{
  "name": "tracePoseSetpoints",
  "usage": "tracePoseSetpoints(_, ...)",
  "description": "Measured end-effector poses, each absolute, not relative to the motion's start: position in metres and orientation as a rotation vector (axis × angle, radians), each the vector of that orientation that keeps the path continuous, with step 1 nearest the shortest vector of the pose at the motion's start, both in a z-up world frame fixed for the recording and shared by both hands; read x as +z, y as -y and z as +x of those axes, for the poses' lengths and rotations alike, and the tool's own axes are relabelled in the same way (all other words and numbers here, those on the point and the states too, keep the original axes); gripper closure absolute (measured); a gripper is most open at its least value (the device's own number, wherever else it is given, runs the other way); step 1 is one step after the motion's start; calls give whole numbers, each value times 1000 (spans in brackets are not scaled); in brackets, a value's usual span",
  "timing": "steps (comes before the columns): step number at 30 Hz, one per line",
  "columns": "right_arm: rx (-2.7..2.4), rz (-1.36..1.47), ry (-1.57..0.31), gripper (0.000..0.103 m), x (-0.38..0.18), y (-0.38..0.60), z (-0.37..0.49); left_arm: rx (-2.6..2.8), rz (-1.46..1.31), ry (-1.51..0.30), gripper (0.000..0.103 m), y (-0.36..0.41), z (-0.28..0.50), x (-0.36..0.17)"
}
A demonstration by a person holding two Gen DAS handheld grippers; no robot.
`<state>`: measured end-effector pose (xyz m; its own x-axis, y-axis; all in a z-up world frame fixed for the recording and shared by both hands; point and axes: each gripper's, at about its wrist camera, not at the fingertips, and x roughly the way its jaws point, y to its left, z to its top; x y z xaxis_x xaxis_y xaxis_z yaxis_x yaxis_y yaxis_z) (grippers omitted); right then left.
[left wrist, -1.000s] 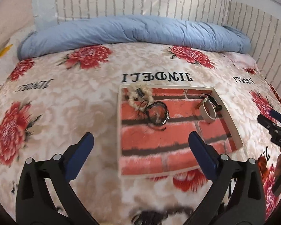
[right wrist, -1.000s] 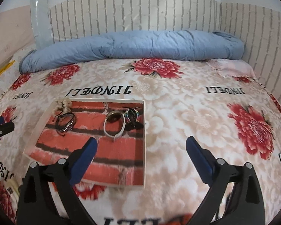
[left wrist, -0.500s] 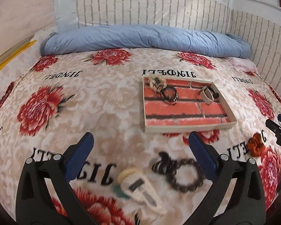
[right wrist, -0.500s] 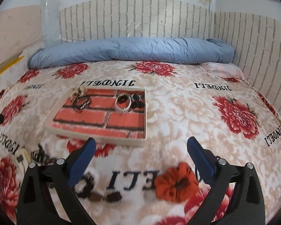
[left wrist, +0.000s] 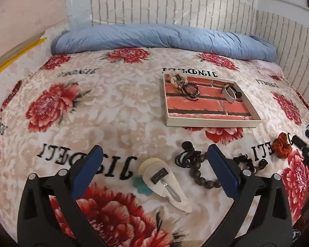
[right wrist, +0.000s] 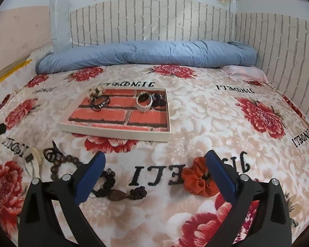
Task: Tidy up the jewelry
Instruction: 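Withdraw both tools from tray back toward remaining jewelry on bed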
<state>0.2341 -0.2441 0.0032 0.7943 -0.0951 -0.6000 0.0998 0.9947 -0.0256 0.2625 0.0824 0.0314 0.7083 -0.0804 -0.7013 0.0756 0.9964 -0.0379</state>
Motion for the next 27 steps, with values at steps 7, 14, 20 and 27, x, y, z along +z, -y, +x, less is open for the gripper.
tracePoseSetpoints(7, -99, -77, -638, 7, -17, 230, 244, -88, 4, -775, 5, -70, 275, 0)
tracePoseSetpoints(14, -71, -35, -645, 7, -23, 225, 254, -119, -8, -805, 5, -74, 286, -20)
tracePoseSetpoints(20, -94, -61, -702, 8, -40, 222, 267, -103, -5, -857, 5, -76, 302, -42)
tracePoseSetpoints(27, -105, -66, -744, 8, -53, 233, 273, -142, -39, -868, 5, -63, 311, -44)
